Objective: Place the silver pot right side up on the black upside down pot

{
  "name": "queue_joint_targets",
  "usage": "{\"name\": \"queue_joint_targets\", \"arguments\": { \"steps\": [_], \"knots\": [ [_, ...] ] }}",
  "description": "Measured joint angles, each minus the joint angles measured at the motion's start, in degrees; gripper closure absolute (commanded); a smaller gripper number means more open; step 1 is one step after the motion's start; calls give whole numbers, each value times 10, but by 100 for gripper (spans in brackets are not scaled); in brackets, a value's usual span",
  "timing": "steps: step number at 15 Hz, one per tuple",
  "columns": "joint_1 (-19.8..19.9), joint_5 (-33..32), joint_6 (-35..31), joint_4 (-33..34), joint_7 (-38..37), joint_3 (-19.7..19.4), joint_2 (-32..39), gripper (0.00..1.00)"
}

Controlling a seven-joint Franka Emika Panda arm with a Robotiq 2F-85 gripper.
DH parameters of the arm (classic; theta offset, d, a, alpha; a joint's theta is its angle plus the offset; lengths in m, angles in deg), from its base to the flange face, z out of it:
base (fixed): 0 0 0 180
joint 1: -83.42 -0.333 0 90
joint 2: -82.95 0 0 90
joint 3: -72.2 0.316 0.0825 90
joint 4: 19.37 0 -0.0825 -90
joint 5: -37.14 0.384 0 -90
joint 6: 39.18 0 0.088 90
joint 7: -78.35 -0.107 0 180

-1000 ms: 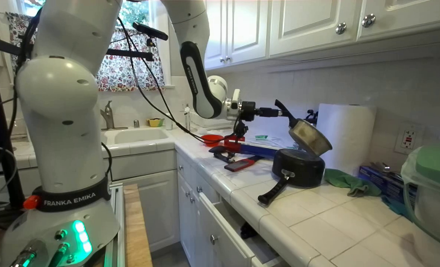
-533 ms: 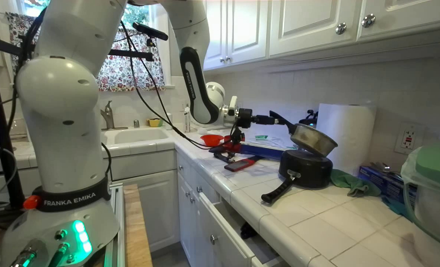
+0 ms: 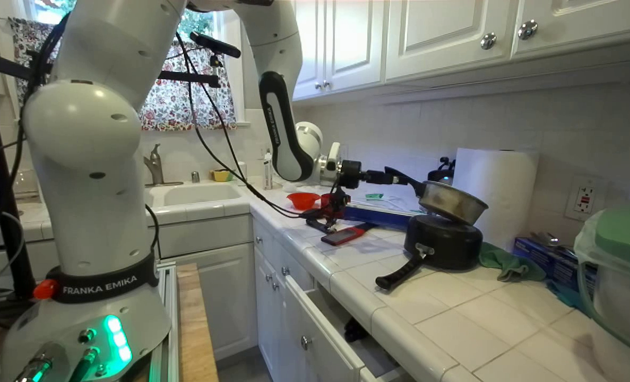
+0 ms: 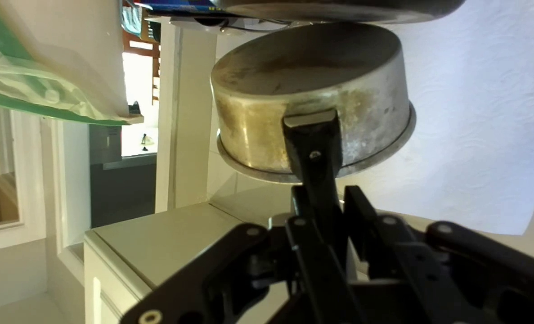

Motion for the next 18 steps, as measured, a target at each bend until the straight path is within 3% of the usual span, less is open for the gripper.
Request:
{"name": "queue_joint_targets", "arguments": {
  "steps": [18],
  "knots": [
    [37,9,-39,0,10,-4,9,90]
  ]
}}
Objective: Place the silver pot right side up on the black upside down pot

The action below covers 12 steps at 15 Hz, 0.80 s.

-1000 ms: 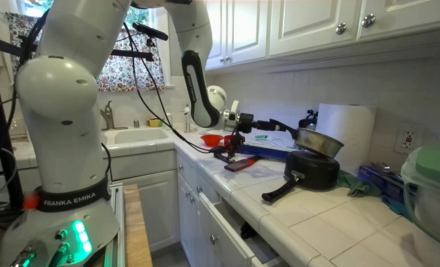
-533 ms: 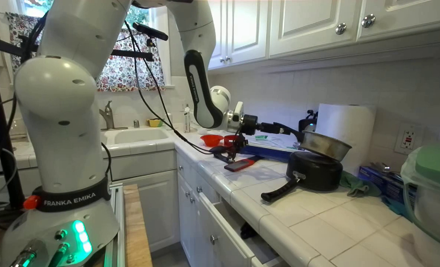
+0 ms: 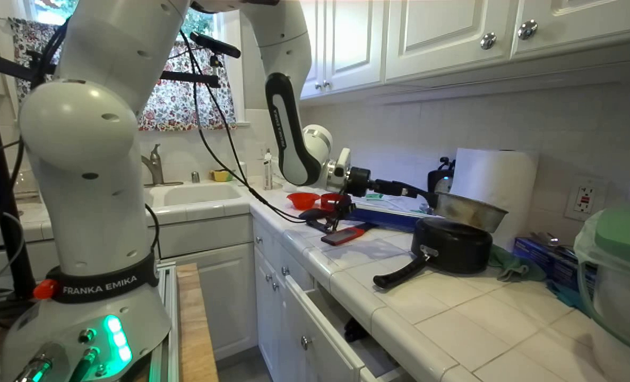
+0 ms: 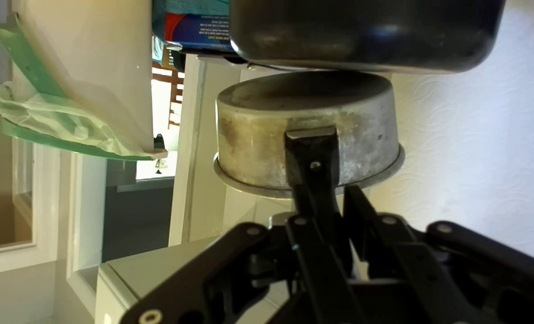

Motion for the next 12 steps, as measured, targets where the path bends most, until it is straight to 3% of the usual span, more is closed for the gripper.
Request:
{"name": "queue_joint_targets", "arguments": {
  "steps": [12],
  "knots": [
    [4,1,-17,1,0,0,25,90]
  ]
}}
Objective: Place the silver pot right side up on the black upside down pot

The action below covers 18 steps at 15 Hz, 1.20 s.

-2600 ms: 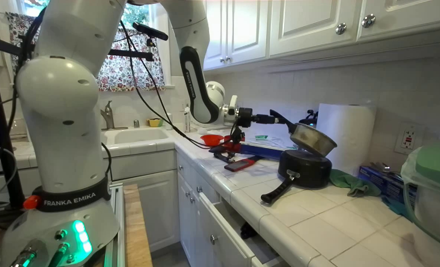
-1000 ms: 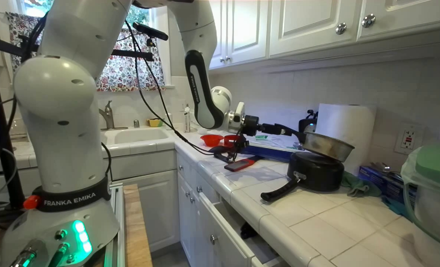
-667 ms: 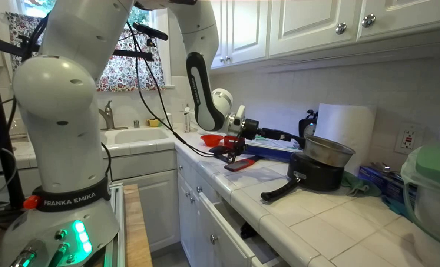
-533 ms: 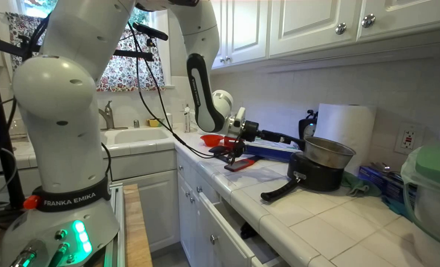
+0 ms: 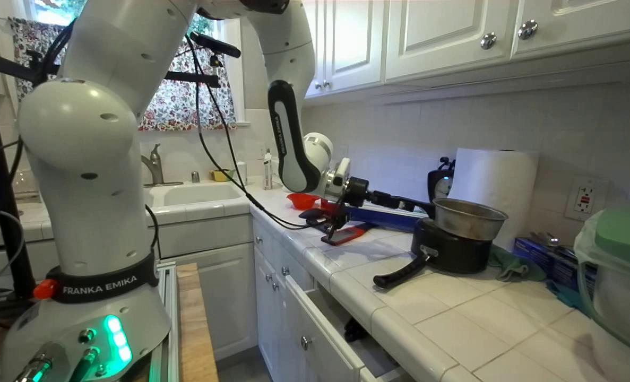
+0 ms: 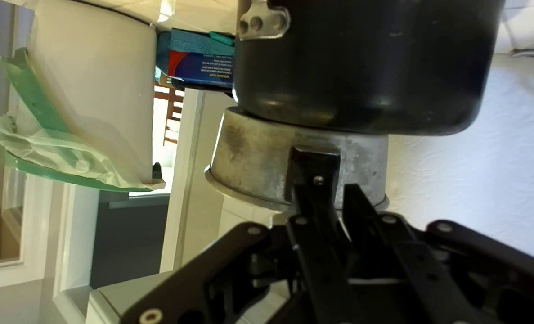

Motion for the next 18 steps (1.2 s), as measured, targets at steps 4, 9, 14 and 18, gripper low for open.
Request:
{"name": "queue_joint_targets", "arguments": {
  "steps": [4,9,14,18],
  "knots": [
    [-5,-1,0,0,0,2,1,90],
    [-13,-2,0,0,0,4,2,90],
    [-21,-5,0,1,0,5,2,90],
    [-29,-16,4,1,0,5,2,90]
  ]
}}
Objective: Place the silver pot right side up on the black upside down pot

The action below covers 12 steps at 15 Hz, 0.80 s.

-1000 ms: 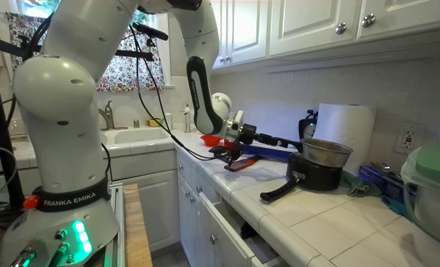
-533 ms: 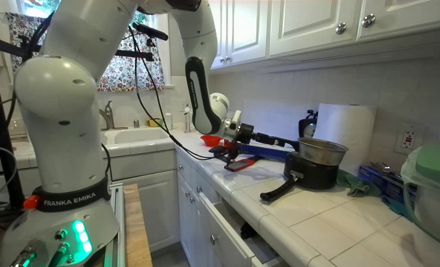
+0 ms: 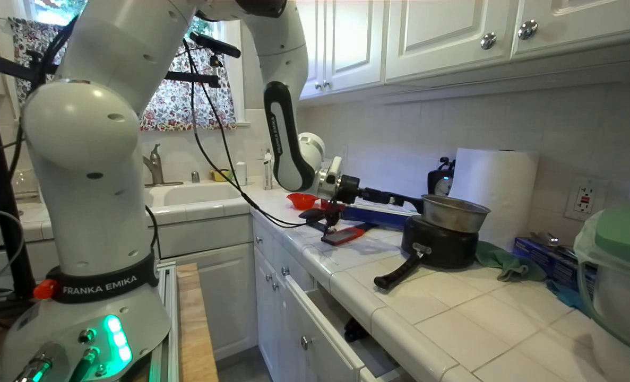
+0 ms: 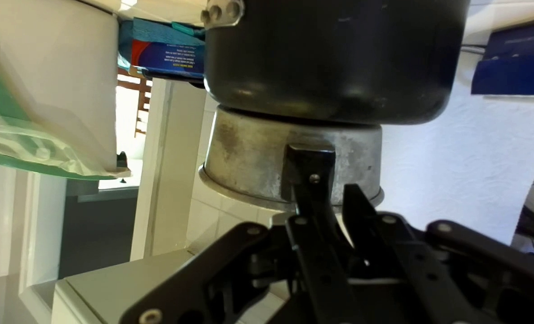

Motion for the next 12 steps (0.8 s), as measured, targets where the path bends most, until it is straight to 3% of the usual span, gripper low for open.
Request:
{"name": "queue_joint_targets", "arguments": {
  "steps": [3,6,10,12],
  "knots": [
    [-3,-11,5,0,0,0,2,92],
    [-3,-13,9,0,0,0,8,100],
    [-3,-13,12,0,0,0,15,94],
    [-3,-13,14,0,0,0,17,80]
  ]
}}
